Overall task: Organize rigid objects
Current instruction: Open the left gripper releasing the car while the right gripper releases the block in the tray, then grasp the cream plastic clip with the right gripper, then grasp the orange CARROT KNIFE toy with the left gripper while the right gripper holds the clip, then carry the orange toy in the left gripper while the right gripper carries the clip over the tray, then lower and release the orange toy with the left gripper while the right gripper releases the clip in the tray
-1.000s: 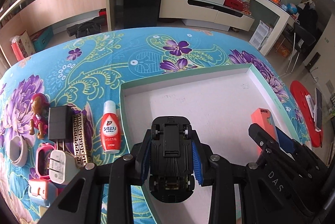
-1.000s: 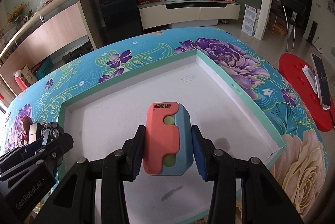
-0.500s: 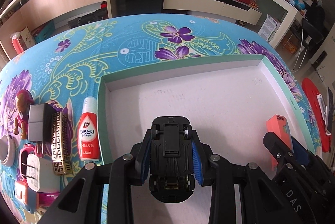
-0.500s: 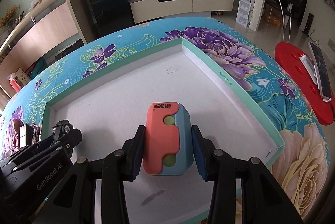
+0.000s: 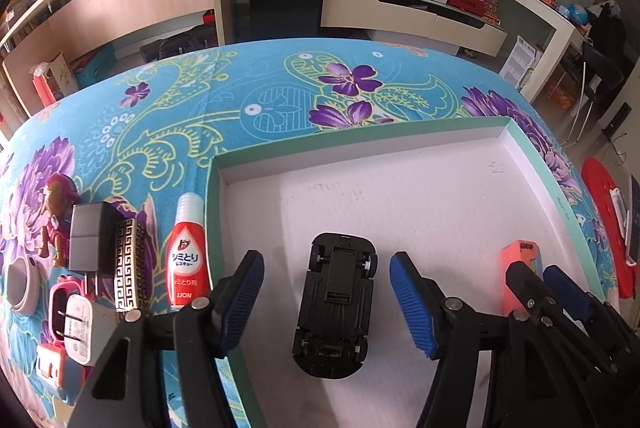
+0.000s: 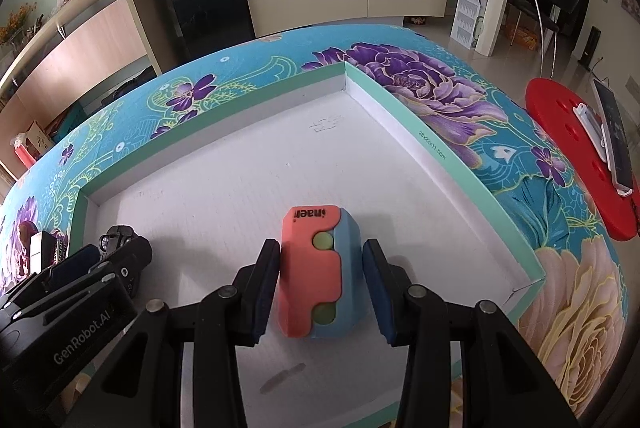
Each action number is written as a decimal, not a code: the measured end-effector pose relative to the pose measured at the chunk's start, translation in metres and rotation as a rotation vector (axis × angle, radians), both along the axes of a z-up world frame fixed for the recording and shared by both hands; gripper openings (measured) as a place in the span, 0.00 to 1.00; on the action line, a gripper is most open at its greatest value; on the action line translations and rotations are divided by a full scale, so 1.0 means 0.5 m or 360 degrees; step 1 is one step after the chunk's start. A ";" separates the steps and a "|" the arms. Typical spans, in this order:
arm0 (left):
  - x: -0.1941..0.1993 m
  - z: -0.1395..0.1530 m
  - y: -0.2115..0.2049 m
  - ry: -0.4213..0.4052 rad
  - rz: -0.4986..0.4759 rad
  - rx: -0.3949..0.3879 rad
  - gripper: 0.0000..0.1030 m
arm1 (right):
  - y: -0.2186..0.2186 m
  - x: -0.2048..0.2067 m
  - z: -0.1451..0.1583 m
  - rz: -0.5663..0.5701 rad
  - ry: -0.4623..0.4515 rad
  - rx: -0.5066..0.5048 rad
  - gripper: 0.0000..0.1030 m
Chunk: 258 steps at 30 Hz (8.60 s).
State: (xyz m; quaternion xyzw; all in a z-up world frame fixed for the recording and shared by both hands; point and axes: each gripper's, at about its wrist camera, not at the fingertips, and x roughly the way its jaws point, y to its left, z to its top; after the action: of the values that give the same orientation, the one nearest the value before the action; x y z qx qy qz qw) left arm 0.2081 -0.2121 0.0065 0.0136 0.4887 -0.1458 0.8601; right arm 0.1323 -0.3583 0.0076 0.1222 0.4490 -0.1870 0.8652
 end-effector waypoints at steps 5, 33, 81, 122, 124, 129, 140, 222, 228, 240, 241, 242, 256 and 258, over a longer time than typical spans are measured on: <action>-0.008 0.031 0.022 -0.0076 0.0045 -0.0016 0.83 | 0.003 0.000 0.010 0.0016 -0.0028 -0.0021 0.50; -0.052 0.054 0.303 -0.0199 0.0630 -0.0045 1.00 | 0.068 0.019 0.037 0.0145 -0.0129 -0.0115 0.95; -0.172 -0.002 0.673 0.0042 0.1064 -0.0039 1.00 | 0.582 -0.034 0.004 0.1276 0.0051 0.0071 0.95; -0.143 0.017 0.571 0.0032 0.0743 -0.0090 1.00 | 0.435 -0.011 0.030 0.0970 -0.0013 0.0150 0.55; -0.141 0.017 0.553 0.0029 0.0688 -0.0088 1.00 | 0.423 -0.013 0.040 0.0939 -0.0039 0.0135 0.55; -0.134 0.016 0.510 0.0018 0.0573 -0.0065 1.00 | 0.381 -0.020 0.068 0.0840 -0.0129 0.0114 0.55; -0.115 -0.017 0.440 0.0038 0.0458 0.0030 1.00 | 0.337 -0.017 0.068 0.0743 -0.0145 0.0152 0.55; -0.130 0.018 -0.022 -0.0102 -0.0233 0.0175 0.71 | -0.058 -0.067 0.021 -0.0173 -0.0053 -0.0064 0.55; -0.127 0.002 -0.031 -0.0067 -0.0231 0.0213 0.71 | -0.058 -0.062 0.010 -0.0158 -0.0023 -0.0049 0.55; -0.123 -0.011 -0.030 -0.0019 -0.0211 0.0239 0.72 | -0.063 -0.062 0.010 -0.0157 -0.0026 -0.0026 0.55; -0.124 -0.009 -0.029 -0.0025 -0.0210 0.0241 0.72 | -0.063 -0.062 0.010 -0.0157 -0.0023 -0.0025 0.55; -0.124 -0.007 -0.029 -0.0032 -0.0207 0.0243 0.74 | -0.063 -0.062 0.011 -0.0156 -0.0020 -0.0030 0.56; -0.131 0.083 0.019 -0.0189 -0.0095 0.0143 1.00 | -0.056 -0.073 0.056 -0.0113 -0.0120 -0.0044 0.77; -0.126 0.091 0.037 -0.0205 -0.0041 0.0135 1.00 | -0.055 -0.072 0.055 -0.0108 -0.0104 -0.0045 0.89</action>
State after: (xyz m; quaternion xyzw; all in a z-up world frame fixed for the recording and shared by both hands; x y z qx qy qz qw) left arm 0.1450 -0.1936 0.0519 0.0657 0.4378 -0.1348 0.8865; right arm 0.0963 -0.3858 0.0353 0.1313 0.4134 -0.2183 0.8742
